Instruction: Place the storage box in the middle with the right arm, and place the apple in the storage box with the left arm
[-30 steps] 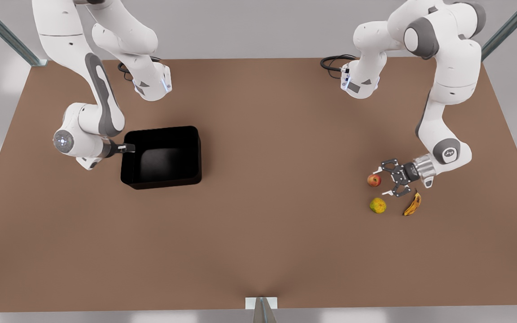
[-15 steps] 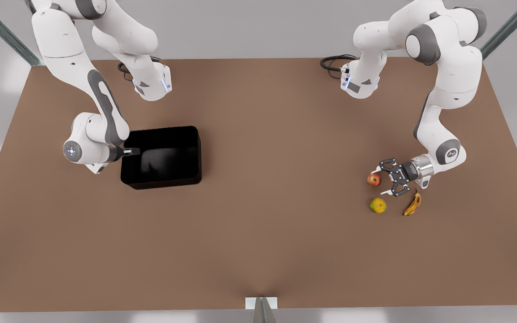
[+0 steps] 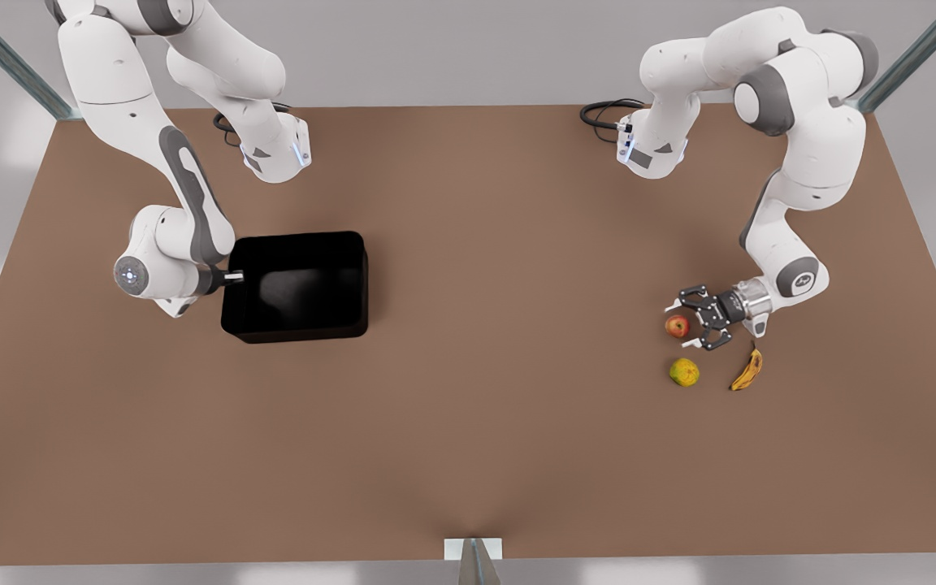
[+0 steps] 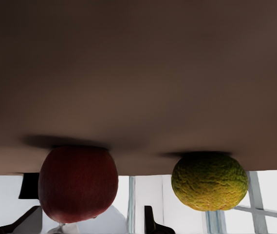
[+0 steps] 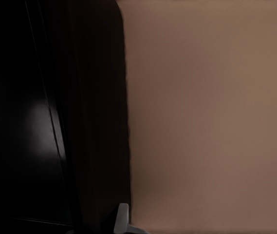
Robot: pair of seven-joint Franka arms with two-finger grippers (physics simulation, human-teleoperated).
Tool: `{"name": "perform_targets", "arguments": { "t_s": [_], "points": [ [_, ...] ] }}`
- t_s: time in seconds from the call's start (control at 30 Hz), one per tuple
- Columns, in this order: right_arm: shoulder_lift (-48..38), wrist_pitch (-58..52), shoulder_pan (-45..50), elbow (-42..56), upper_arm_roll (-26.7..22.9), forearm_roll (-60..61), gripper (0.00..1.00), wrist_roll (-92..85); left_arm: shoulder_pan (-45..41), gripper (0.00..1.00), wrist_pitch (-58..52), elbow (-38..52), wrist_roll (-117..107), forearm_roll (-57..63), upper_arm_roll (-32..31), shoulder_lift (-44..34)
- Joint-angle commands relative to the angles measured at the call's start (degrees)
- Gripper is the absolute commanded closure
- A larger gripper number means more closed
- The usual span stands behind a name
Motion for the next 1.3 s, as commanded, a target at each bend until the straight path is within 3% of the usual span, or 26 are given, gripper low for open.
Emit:
{"name": "perform_targets", "arguments": {
  "t_s": [0.0,0.1,0.2,0.33,0.47,0.57,0.6,0.67,0.7,0.73,0.77,0.93,0.97,1.0,1.03,1.1,1.2,1.23,1.27],
  "points": [
    [-0.1,-0.3,0.1,0.2,0.1,0.1,0.79,-0.1,0.0,0.00,0.1,0.3,0.0,-0.1,0.0,0.2],
    [-3.5,-2.9,0.2,2.0,4.4,5.1,0.79,0.5,0.0,0.00,0.5,0.3,-0.1,-1.0,0.0,0.6],
    [-2.5,-9.0,0.9,12.5,14.0,9.8,0.79,10.5,0.0,0.00,0.7,0.3,0.2,-1.6,0.0,1.0],
    [14.2,-9.0,18.3,35.2,14.5,4.9,0.79,25.1,0.0,0.00,1.9,0.3,0.4,-2.8,-0.5,1.4],
    [28.6,-8.3,25.6,53.0,14.5,5.0,0.79,26.8,0.0,0.01,2.0,0.3,0.4,-4.5,-1.4,1.8],
    [32.4,-7.9,27.2,57.4,14.5,5.2,0.79,26.2,0.0,0.02,2.3,0.3,0.4,-4.9,-1.5,2.0],
    [32.8,-7.7,27.3,57.4,14.5,5.1,0.79,25.6,0.0,0.12,2.2,0.3,0.3,-4.9,-1.5,2.0],
    [33.1,-7.7,27.2,57.4,14.5,5.2,0.77,24.0,0.0,0.23,2.0,0.3,0.0,-4.8,-1.5,1.9],
    [33.1,-7.7,27.2,57.3,14.5,5.2,0.61,23.7,0.0,0.24,2.0,0.3,-0.2,-4.8,-1.5,1.9],
    [33.8,-6.9,27.3,57.6,14.5,5.1,0.20,23.5,0.0,0.27,1.9,0.3,-0.6,-4.8,-1.4,1.9],
    [34.3,-6.8,28.4,58.8,14.5,5.2,0.00,23.3,0.0,0.27,1.9,0.3,-0.7,-4.8,-1.4,1.8],
    [34.9,-6.9,28.3,60.6,14.5,5.3,0.00,21.0,0.4,0.27,2.1,0.2,0.0,-4.6,-1.3,2.7],
    [34.7,-7.1,27.6,60.7,14.5,5.3,0.00,20.5,0.4,0.38,2.0,0.2,-0.7,-4.6,-1.3,2.7],
    [34.4,-8.1,27.0,61.7,14.6,5.6,0.00,19.6,0.4,0.60,2.0,0.2,-0.8,-4.6,-1.3,2.7],
    [33.7,-9.6,26.1,61.8,14.6,9.0,0.00,18.7,0.4,0.70,1.9,0.2,-1.3,-4.6,-1.3,2.7],
    [29.3,-16.9,23.4,61.8,14.6,15.7,0.00,16.7,0.4,0.79,1.5,0.4,-3.7,-4.5,-0.9,2.0],
    [22.3,-26.7,18.8,61.7,14.5,25.0,0.00,16.2,0.4,0.79,1.2,1.3,-7.1,-3.3,0.1,0.4],
    [17.3,-33.8,17.6,61.7,12.3,17.0,0.00,16.0,0.4,0.79,1.1,2.6,-10.3,-0.1,0.2,-1.0],
    [10.4,-44.1,17.1,61.8,11.6,-2.3,0.00,15.7,0.4,0.79,0.9,3.2,-12.6,1.7,0.9,-2.9]
  ]
}}
